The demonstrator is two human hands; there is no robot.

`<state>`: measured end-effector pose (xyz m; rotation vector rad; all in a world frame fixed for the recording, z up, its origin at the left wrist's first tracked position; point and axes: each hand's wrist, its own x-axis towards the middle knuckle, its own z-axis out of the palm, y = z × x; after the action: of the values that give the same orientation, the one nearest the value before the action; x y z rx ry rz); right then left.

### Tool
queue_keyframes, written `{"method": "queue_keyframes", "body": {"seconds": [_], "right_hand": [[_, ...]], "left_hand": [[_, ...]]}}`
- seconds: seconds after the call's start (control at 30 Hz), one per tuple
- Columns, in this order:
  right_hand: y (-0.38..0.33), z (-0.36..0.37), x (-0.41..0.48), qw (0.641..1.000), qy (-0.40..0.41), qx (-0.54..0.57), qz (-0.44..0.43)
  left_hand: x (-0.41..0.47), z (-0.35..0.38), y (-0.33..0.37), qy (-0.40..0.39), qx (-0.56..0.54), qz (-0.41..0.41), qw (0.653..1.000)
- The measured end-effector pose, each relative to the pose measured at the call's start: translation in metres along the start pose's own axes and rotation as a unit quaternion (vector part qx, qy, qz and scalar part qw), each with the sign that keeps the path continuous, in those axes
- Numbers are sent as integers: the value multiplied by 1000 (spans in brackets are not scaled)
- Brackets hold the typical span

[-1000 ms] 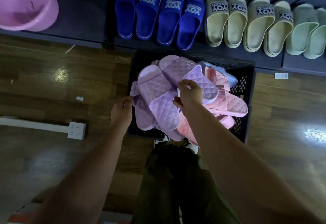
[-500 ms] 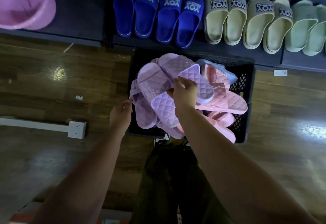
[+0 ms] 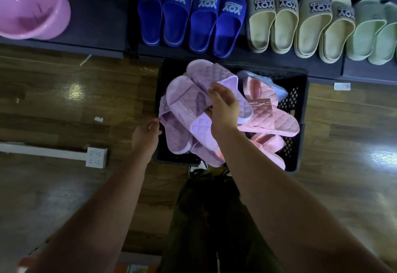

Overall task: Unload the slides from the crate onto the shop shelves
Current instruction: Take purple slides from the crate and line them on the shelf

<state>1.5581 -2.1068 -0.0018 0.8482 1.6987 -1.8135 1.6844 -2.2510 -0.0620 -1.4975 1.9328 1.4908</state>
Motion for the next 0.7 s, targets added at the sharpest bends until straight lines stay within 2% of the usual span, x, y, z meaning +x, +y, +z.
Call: {"method": "queue_keyframes", "body": {"seconds": [0.33,0.5,0.7], "right_hand": [[-69,-60,-36,994,58,71,-58],[-97,-116,-38,993,83,39,-71],[-103,-200,-24,987,142,-1,-77]], "left_hand": [[-45,11,55,-36,14,31,999],[-67,36,80,-66,69,75,993],[-90,85,99,-94,1,69,993]]}}
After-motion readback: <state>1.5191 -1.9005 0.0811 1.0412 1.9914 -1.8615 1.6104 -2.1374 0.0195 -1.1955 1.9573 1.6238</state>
